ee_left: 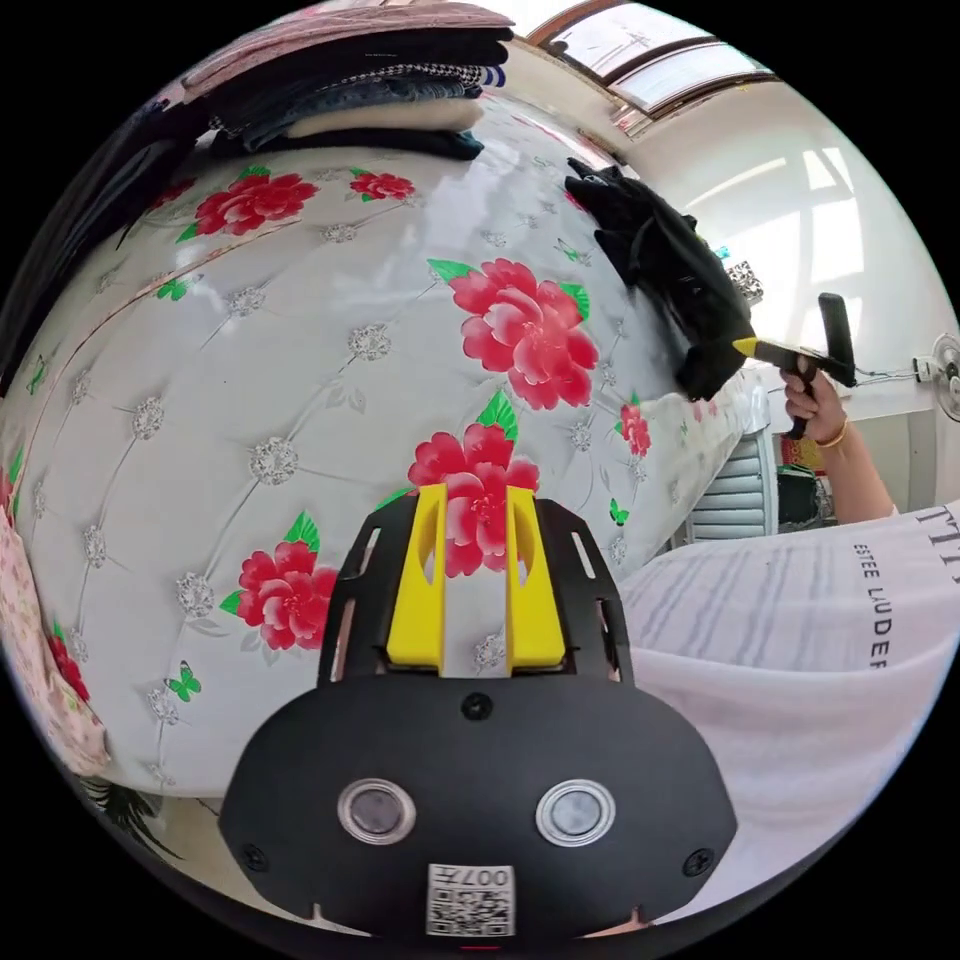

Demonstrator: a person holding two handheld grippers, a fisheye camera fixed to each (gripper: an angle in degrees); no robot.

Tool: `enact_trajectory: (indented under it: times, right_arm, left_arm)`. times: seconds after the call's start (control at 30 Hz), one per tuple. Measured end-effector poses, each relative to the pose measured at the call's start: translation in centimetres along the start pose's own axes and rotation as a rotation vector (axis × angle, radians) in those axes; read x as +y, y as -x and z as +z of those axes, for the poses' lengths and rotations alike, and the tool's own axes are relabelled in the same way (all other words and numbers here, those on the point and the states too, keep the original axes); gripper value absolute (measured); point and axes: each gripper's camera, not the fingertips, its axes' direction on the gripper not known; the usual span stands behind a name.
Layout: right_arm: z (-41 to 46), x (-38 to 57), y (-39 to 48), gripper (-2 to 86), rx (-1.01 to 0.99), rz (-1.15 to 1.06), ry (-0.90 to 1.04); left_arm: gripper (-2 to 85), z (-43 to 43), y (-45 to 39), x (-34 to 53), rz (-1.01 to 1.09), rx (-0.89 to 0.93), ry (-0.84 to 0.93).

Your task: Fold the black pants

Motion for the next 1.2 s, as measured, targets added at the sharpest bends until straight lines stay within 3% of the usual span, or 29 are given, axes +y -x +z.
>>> enact_trajectory:
  times: [0.1,0.2,0.3,0.37,0.47,0.53,0.7,0.77,0.83,0.9,1.0,1.13,1.2]
  right_arm:
    - [10.6,-5.6,11.1,0.5,-0.248,-0.11,0.014]
    - [17.5,-10.9,24.8,2.4,-0.316,-0.282,0.049]
    - [18.5,-12.3,33.9,4.8,-0.4,-0.486,0.087]
    - [17.7,-11.5,35.2,5.3,-0.406,-0.532,0.102]
    - [15.5,-9.0,30.9,5.3,-0.295,-0.425,0.045]
    - [12.5,-5.3,23.5,5.2,-0.206,-0.233,-0.035]
    - [4.6,6.5,10.2,5.4,-0.042,0.169,-0.182]
    - [2.1,10.6,7.6,5.7,0.002,0.271,-0.215]
    - [-0.5,14.7,5.9,6.1,0.036,0.357,-0.266]
    - [-1.7,16.4,5.2,6.5,0.039,0.392,-0.302]
    - [-3.1,16.7,3.9,7.7,0.021,0.412,-0.324]
    - [-6.2,15.8,1.9,9.9,0.111,0.419,-0.375]
    - [-7.1,15.4,0.3,10.9,0.154,0.438,-0.387]
  left_arm:
    - [12.5,-3.6,0.7,3.2,0.048,0.096,-0.115]
    - [14.2,-7.5,2.5,6.4,-0.01,0.044,-0.209]
    - [14.8,-11.8,6.0,9.6,-0.151,-0.056,-0.3]
    - [16.0,-14.4,8.8,11.4,-0.252,-0.122,-0.32]
    - [16.3,-15.6,10.5,11.9,-0.304,-0.12,-0.302]
    - [16.3,-15.3,9.8,11.1,-0.291,-0.146,-0.258]
    - [16.7,-9.1,5.9,5.5,-0.23,-0.367,0.025]
    - [16.7,-8.0,3.9,1.9,-0.05,-0.534,0.096]
    - [16.2,-8.8,5.1,-1.1,0.014,-0.54,0.098]
    - [15.2,-11.2,8.9,-4.8,-0.032,-0.512,0.078]
    - [13.8,-17.8,14.7,-10.1,-0.273,-0.577,0.047]
    - [8.2,-28.4,11.9,-8.9,-0.323,-0.716,-0.295]
    - [9.7,-29.6,10.8,-6.3,-0.327,-0.659,-0.368]
